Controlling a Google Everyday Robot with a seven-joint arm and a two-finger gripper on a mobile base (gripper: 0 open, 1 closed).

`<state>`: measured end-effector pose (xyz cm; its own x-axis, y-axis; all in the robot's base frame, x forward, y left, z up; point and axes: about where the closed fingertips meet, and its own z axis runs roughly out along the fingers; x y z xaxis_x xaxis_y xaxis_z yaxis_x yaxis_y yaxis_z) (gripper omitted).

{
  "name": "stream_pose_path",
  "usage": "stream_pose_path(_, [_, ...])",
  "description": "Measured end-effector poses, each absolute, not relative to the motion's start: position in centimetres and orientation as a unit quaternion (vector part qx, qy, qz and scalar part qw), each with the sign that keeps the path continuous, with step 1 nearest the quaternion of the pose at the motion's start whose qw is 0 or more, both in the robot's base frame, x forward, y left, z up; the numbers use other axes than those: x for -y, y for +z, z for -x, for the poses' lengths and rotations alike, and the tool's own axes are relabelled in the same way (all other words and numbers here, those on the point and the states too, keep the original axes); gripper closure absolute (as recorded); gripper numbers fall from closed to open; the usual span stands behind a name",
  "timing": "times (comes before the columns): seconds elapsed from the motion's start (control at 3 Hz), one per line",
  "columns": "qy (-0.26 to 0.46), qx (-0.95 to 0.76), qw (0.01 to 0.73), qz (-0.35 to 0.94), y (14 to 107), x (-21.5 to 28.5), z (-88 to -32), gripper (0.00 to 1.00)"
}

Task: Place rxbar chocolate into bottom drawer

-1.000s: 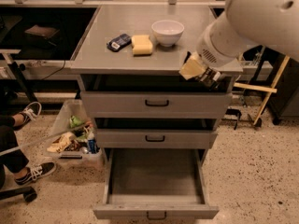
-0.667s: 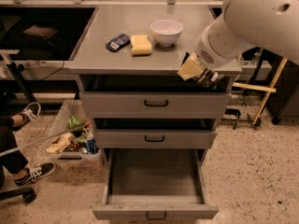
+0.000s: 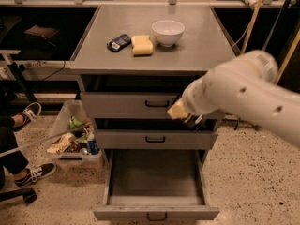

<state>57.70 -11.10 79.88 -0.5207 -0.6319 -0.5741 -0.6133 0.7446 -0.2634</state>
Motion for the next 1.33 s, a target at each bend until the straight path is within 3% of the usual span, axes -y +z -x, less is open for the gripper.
stream_pose_path(0.67, [0.064,-0.916,0.218,0.331,55.0,7.8,-53.3,1.0])
stream_pose_path(1.33, [0.076,-0.923,0.2,0.32,52.7,7.4,-52.7,1.0])
